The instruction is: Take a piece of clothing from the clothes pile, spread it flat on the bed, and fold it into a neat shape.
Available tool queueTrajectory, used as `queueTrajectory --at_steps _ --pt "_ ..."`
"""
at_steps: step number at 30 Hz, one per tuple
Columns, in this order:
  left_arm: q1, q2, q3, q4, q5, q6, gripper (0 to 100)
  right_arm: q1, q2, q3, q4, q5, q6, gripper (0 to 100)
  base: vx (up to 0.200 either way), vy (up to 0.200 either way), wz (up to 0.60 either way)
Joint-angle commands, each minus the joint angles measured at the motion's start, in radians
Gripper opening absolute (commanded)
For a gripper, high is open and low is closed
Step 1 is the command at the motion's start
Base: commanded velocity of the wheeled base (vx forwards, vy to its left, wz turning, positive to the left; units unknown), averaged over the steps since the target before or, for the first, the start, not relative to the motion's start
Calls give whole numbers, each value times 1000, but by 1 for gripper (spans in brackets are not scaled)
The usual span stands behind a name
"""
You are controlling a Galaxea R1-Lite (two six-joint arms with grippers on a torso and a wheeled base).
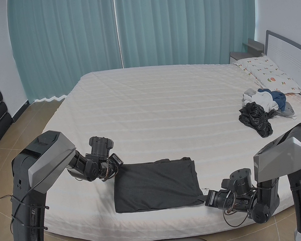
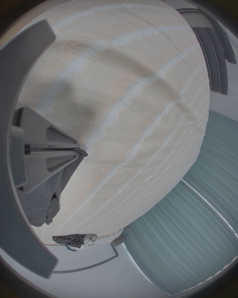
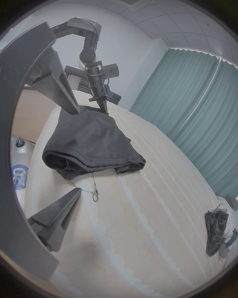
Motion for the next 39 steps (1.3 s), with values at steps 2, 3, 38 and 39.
queueTrajectory --at_steps 2,3,38,39 --pt "0 3 -1 1 5 1 0 -5 -2 20 -5 -4 -4 0 0 0 0" --pt "0 3 -1 1 5 1 0 -5 -2 20 -5 -4 -4 0 0 0 0" --pt "45 -103 177 -120 -68 -82 100 -106 87 -662 484 -13 -28 100 0 0 0" --pt "45 -103 177 -120 -68 -82 100 -106 90 -678 492 -13 -28 100 0 0 0"
